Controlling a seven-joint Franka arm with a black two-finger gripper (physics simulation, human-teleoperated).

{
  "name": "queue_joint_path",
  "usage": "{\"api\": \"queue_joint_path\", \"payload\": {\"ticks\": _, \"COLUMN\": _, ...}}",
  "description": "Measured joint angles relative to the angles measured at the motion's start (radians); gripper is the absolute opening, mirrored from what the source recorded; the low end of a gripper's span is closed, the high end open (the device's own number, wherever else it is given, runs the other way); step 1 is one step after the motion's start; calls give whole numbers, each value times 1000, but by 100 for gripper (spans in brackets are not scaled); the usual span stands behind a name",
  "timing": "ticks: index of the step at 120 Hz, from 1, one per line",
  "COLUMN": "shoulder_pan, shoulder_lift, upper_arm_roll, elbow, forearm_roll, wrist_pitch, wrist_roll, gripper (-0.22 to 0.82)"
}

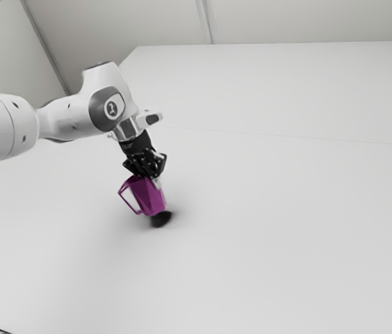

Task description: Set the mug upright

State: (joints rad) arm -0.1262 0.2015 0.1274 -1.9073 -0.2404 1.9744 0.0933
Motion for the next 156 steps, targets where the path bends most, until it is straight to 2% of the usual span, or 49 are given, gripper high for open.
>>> {"api": "queue_joint_path", "payload": {"ticks": 25, "shoulder_pan": -3, "shoulder_lift": -44, "upper_arm_roll": -15, "elbow": -78, "forearm_roll": 96, "wrist_pitch": 67, "wrist_roll": -21, "gripper": -18}}
{"api": "queue_joint_path", "payload": {"ticks": 45, "shoulder_pan": -3, "shoulder_lift": -52, "upper_arm_roll": -17, "elbow": -90, "forearm_roll": 114, "wrist_pitch": 98, "wrist_roll": -36, "gripper": -18}}
{"api": "queue_joint_path", "payload": {"ticks": 92, "shoulder_pan": -6, "shoulder_lift": -50, "upper_arm_roll": -21, "elbow": -105, "forearm_roll": 149, "wrist_pitch": 132, "wrist_roll": -59, "gripper": -18}}
{"api": "queue_joint_path", "payload": {"ticks": 130, "shoulder_pan": -8, "shoulder_lift": -9, "upper_arm_roll": -25, "elbow": -107, "forearm_roll": 151, "wrist_pitch": 163, "wrist_roll": -69, "gripper": -18}}
{"api": "queue_joint_path", "payload": {"ticks": 156, "shoulder_pan": -8, "shoulder_lift": -29, "upper_arm_roll": -35, "elbow": -106, "forearm_roll": 148, "wrist_pitch": 150, "wrist_roll": -65, "gripper": 27}}
